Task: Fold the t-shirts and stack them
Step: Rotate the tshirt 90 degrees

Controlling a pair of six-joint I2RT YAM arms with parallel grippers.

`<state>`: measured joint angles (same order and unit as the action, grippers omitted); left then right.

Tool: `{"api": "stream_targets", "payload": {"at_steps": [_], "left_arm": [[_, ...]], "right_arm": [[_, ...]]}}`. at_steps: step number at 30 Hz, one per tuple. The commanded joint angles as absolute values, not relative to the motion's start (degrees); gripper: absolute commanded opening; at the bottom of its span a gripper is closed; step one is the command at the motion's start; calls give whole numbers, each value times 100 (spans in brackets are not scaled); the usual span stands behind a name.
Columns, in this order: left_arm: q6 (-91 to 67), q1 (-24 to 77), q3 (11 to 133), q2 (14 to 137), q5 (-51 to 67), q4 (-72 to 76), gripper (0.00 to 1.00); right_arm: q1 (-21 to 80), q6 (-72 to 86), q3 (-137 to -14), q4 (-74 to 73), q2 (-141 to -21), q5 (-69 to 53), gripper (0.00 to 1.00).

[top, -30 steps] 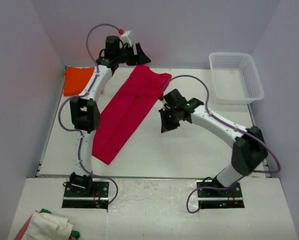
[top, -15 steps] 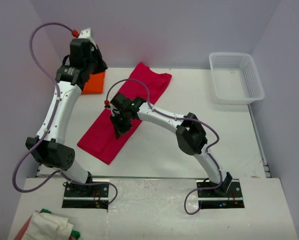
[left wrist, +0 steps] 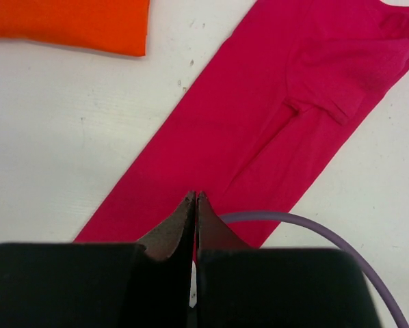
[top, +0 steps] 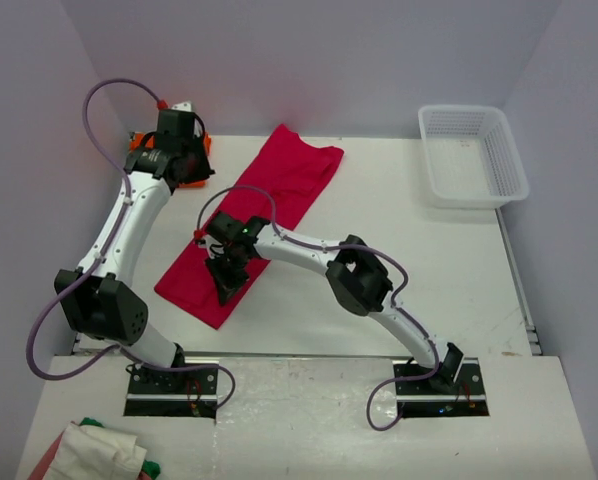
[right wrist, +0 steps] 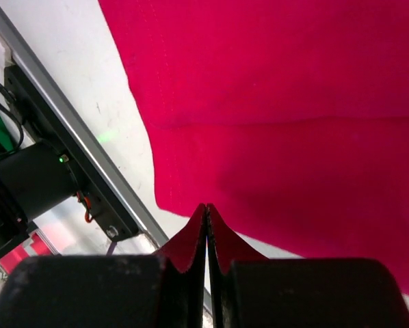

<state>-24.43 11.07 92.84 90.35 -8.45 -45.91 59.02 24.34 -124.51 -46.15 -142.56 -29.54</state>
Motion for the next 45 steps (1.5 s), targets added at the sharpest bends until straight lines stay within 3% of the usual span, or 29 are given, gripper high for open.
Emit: {"api": "stream_targets", "payload": {"at_steps": [1, 15, 27, 40, 45], "left_arm": [[-2338, 1134, 9158, 8851, -1011, -4491, 0], [-2408, 1125, 9062, 8596, -958, -4527, 0], [-2461, 1186, 8605, 9070, -475, -4088, 0], [-2408, 1757, 8446, 9597, -887, -4183, 0], [-2426, 2161, 8394, 9659, -1222, -4377, 0]], "right_arm": [[5924, 2707, -12465, -4378, -14300, -3155, 0], [5669, 4462, -8337, -2436, -12755, -1662, 0], [5098, 5669, -5022, -1328, -10987, -448, 0], [4482, 6196, -3964, -1889, -9581, 438, 0], [4596, 6529, -3455, -1802, -9229, 193, 0]]}}
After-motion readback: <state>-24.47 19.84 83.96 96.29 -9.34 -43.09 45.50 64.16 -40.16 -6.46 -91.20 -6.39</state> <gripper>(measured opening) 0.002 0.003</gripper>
